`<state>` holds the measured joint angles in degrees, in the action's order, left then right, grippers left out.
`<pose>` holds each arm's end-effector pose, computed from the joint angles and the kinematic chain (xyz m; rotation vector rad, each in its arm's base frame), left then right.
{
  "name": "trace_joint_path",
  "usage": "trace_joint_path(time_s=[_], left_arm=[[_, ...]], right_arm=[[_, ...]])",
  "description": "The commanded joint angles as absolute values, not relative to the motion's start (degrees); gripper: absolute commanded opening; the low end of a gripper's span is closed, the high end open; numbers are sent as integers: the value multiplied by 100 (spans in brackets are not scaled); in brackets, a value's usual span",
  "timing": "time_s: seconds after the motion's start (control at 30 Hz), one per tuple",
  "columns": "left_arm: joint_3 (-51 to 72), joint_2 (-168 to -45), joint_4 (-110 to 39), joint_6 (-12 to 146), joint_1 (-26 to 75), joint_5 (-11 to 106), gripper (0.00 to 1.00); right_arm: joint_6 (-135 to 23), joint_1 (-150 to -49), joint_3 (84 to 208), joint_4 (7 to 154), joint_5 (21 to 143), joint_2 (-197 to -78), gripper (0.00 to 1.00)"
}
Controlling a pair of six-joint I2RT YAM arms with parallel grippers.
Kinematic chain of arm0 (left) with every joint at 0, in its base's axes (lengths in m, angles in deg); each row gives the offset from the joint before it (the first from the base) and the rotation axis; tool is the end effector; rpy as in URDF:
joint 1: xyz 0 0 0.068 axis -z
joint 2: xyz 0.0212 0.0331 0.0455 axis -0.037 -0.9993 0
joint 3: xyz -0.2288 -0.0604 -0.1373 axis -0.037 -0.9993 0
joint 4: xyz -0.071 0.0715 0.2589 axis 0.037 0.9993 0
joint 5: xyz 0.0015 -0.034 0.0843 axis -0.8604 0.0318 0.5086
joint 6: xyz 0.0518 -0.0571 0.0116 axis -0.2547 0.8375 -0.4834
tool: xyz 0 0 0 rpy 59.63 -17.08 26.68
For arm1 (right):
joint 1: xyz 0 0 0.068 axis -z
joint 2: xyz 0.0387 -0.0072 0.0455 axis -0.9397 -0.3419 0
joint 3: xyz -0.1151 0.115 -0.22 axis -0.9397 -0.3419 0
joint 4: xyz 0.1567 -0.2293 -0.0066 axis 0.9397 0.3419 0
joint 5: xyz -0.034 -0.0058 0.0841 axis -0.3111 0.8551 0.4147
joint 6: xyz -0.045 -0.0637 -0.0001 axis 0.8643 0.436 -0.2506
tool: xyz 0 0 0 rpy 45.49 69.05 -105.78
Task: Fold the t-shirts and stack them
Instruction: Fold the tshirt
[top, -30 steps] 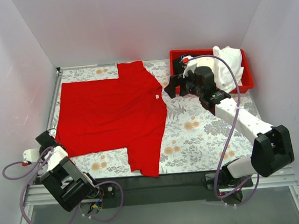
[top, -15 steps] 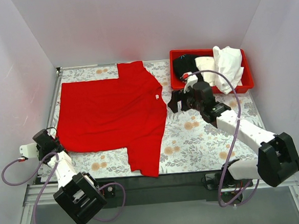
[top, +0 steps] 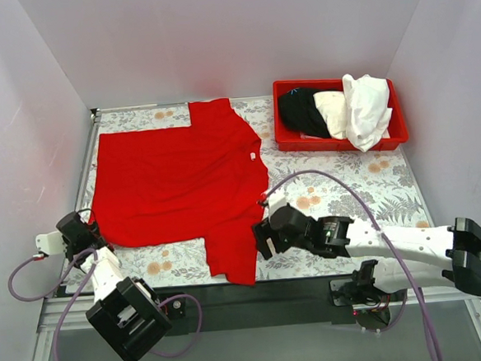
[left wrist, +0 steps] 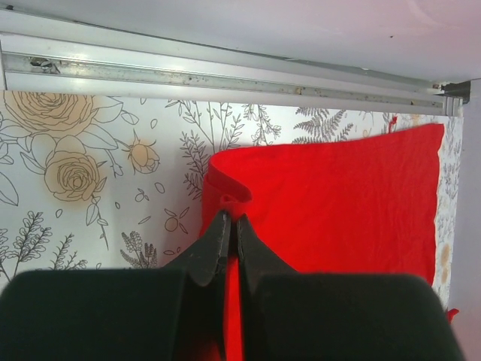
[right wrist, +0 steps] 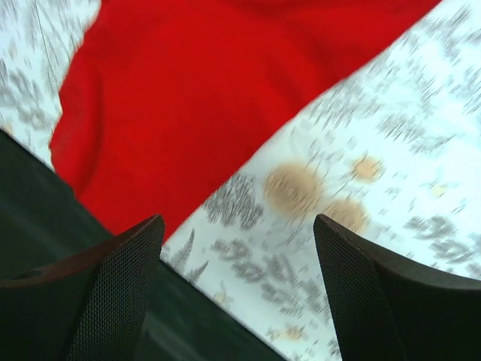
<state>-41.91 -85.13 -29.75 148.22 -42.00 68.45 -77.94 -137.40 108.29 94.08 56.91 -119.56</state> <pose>0.1631 0.1552 0.1449 -2.0861 0.7766 -0.2676 0.1218 0.2414 0.2030 -0.6081 2.2101 0.5648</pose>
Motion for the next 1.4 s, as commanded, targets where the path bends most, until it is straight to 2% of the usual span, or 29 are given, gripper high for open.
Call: trace_joint_path(time_s=[0.0, 0.13, 0.33, 0.87, 1.37], left_arm=[[-4276, -8407, -3180, 14670, -4149, 6964, 0], [-4311, -8407, -3189, 14617, -4062, 7044, 0], [-4320, -8301, -3180, 14574, -3965, 7079, 0], [-4320, -8178, -3172, 14538, -3728, 7114, 0], [-4337, -8064, -3136, 14538, -3587, 7176, 0]], right_arm=[[-8855, -14426, 10729, 9878, 5143, -12138, 72], [-9199, -14989, 10834, 9878, 5081, -12602, 72], [-9269, -15271, 11133, 9720, 5098, -13323, 71], [-9216, -15535, 11388, 9289, 5187, -13896, 66], [-9330, -15728, 11599, 9472, 5266, -14423, 49]])
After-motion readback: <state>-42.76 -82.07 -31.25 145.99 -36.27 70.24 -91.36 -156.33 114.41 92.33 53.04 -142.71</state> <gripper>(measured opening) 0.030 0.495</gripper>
